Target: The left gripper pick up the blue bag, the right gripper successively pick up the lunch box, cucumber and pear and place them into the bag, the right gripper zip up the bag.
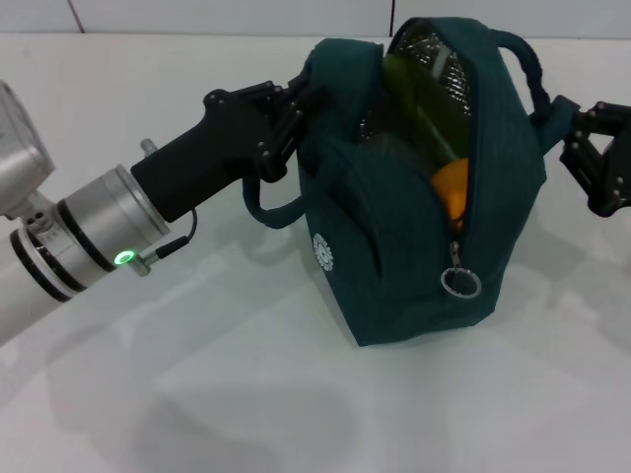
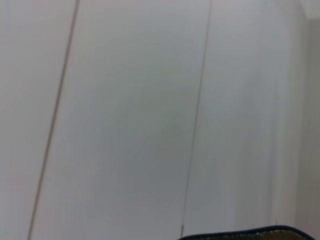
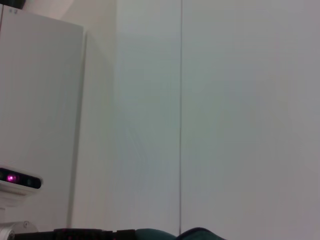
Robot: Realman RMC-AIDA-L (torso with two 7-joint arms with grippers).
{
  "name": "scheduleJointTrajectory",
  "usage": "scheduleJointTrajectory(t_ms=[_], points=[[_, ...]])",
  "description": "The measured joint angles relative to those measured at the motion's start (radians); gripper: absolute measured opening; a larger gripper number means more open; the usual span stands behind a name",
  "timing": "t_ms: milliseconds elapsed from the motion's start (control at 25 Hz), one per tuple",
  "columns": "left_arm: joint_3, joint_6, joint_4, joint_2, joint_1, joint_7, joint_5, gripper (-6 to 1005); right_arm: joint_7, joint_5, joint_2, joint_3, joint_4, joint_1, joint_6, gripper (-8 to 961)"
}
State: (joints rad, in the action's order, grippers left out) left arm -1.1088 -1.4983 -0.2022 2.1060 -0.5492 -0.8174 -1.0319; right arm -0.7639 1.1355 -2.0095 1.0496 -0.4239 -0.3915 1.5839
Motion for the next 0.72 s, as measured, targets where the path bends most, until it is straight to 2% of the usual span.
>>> scheduleJointTrajectory(t_ms=[200, 520, 720], points=[[0.002, -0.014, 0.000, -0.001, 0.011, 0.028, 0.003, 116, 0.008, 0.001, -0.002, 0.009, 0.010, -0.011, -0.001, 68], [-0.001, -0.027, 0.013, 0.000, 0.013, 0.056, 0.003, 287, 0.010, -0.011, -0.004, 0.004, 0.051, -0.022, -0.002, 67], [-0.001, -0.076, 0.033, 0.000, 0.015, 0.084, 0.003, 489, 0.013, -0.016, -0.010, 0.006, 0.061, -0.024, -0.003, 72]])
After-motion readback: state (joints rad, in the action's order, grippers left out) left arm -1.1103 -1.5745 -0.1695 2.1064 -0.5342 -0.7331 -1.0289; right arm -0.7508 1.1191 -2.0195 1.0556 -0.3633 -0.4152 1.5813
